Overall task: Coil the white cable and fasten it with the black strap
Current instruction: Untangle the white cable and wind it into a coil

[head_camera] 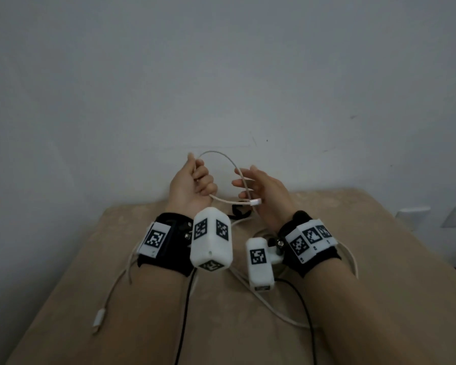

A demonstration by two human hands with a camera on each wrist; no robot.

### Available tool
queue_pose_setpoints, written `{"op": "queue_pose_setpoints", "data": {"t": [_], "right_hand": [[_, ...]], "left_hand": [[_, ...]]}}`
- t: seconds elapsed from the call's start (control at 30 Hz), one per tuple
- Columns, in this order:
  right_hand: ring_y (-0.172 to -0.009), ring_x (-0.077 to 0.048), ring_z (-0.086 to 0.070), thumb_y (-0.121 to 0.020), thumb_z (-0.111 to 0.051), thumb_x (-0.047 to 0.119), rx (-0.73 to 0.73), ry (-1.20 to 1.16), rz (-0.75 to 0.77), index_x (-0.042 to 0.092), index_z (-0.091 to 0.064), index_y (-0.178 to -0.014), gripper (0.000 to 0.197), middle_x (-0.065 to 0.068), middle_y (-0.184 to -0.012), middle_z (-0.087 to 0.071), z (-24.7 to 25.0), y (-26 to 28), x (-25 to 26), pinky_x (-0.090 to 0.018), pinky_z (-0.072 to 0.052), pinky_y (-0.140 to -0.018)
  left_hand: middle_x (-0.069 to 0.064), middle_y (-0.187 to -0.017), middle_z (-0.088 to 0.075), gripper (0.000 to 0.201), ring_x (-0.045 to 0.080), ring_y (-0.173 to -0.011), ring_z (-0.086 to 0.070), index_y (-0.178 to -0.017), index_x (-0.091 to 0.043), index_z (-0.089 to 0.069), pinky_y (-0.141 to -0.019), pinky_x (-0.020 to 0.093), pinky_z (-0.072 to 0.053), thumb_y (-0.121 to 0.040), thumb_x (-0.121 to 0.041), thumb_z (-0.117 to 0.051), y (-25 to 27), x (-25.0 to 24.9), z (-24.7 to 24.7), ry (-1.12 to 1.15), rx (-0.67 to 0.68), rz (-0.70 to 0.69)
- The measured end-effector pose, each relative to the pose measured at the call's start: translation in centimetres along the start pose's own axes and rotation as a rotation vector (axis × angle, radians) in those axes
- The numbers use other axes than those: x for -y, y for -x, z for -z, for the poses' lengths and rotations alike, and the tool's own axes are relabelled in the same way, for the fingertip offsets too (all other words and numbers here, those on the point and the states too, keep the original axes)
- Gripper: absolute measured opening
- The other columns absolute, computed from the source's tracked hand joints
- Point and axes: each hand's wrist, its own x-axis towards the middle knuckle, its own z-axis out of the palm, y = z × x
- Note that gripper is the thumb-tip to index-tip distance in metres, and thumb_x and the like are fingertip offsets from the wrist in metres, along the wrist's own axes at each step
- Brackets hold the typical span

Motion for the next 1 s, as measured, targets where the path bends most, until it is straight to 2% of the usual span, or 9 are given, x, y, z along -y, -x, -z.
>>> {"op": "queue_pose_setpoints", "data": {"t": [0.17, 0.23, 0.3, 0.4, 0.5, 0.57, 0.73, 0.87, 1.0], "right_hand": [[-0.079, -0.02, -0.064, -0.09, -0.042, 0.059, 0.144, 0.091, 0.021, 0.024, -0.057, -0.127, 0.053, -0.005, -0.111, -0.07, 0.1, 1.4, 0.9, -0.038, -0.047, -0.084], [-0.093, -0.022, -0.067, -0.082, -0.048, 0.059, 0.19, 0.122, 0.052, 0.034, -0.053, -0.128, 0.053, -0.002, -0.121, -0.066, 0.2, 1.8, 1.3, -0.041, -0.047, -0.093], [-0.103, -0.026, -0.066, -0.081, -0.054, 0.051, 0.213, 0.009, 0.052, 0.033, -0.054, -0.128, 0.05, -0.002, -0.127, -0.063, 0.5, 1.9, 1.3, -0.042, -0.046, -0.096], [-0.101, -0.03, -0.067, -0.074, -0.074, 0.041, 0.208, -0.195, 0.014, 0.014, -0.062, -0.115, 0.05, -0.006, -0.123, -0.065, 1.0, 1.9, 1.4, -0.042, -0.047, -0.095], [-0.089, -0.024, -0.068, -0.082, -0.07, 0.019, 0.19, 0.026, 0.006, 0.004, -0.065, -0.1, 0.024, -0.009, -0.109, -0.067, 0.8, 2.1, 1.5, -0.029, -0.052, -0.081], [-0.083, -0.02, -0.068, -0.087, -0.064, 0.013, 0.162, 0.144, 0.016, 0.004, -0.068, -0.098, 0.015, -0.011, -0.108, -0.068, 0.5, 2.0, 1.4, -0.028, -0.052, -0.076], [-0.072, -0.012, -0.065, -0.094, -0.057, 0.019, 0.084, 0.191, 0.137, 0.01, -0.07, -0.09, 0.016, 0.0, -0.096, -0.072, 0.2, 1.7, 2.2, -0.022, -0.05, -0.062], [-0.06, -0.009, -0.055, -0.095, -0.052, 0.012, 0.115, 0.341, 0.127, 0.008, -0.069, -0.084, 0.02, -0.002, -0.092, -0.074, 0.8, 1.4, 3.0, -0.019, -0.04, -0.055], [-0.059, -0.009, -0.052, -0.097, -0.048, 0.013, 0.192, 0.471, 0.11, 0.008, -0.069, -0.083, 0.026, -0.002, -0.087, -0.074, 0.5, 1.5, 3.5, -0.019, -0.036, -0.054]], "left_hand": [[-0.008, -0.041, -0.042, 0.032, 0.004, -0.028, -0.028, -0.083, -0.013, -0.053, -0.033, 0.015, -0.025, -0.103, -0.024, -0.031, 0.5, 0.7, 0.4, 0.182, 0.026, -0.052], [-0.009, -0.047, -0.05, 0.032, 0.005, -0.032, -0.033, -0.085, -0.012, -0.055, -0.036, 0.015, -0.03, -0.103, -0.016, -0.029, 0.7, 0.7, 0.3, 0.286, 0.041, -0.076], [-0.009, -0.05, -0.052, 0.032, 0.006, -0.034, -0.036, -0.084, -0.012, -0.054, -0.039, 0.015, -0.032, -0.101, -0.009, -0.027, 0.7, 0.6, 0.1, 0.365, 0.04, -0.12], [-0.009, -0.052, -0.052, 0.033, 0.006, -0.035, -0.037, -0.083, -0.013, -0.051, -0.041, 0.014, -0.033, -0.099, -0.005, -0.023, 0.8, 0.5, -0.2, 0.428, 0.041, -0.188], [-0.008, -0.054, -0.052, 0.031, 0.006, -0.038, -0.04, -0.083, -0.013, -0.05, -0.045, 0.015, -0.036, -0.097, -0.002, -0.025, 0.9, 0.8, -0.2, 0.44, 0.085, -0.22], [-0.008, -0.057, -0.053, 0.022, 0.006, -0.04, -0.042, -0.083, -0.012, -0.05, -0.046, 0.016, -0.038, -0.093, -0.002, -0.032, 0.9, 0.9, -0.3, 0.422, 0.137, -0.22], [-0.001, -0.064, -0.051, 0.015, 0.013, -0.049, -0.043, -0.08, -0.011, -0.054, -0.058, 0.024, -0.037, -0.087, -0.017, -0.043, 2.1, -0.1, -0.5, 0.156, 0.199, -0.125], [0.001, -0.051, -0.048, 0.043, 0.014, -0.041, -0.041, -0.072, -0.007, -0.053, -0.048, 0.021, -0.038, -0.092, -0.043, -0.041, 2.7, -1.5, -0.6, -0.35, 0.099, 0.005], [-0.003, -0.049, -0.043, 0.04, 0.008, -0.036, -0.036, -0.079, -0.006, -0.063, -0.042, 0.018, -0.031, -0.091, -0.043, -0.054, 3.0, -1.8, -0.2, -0.83, 0.122, 0.057]]}}
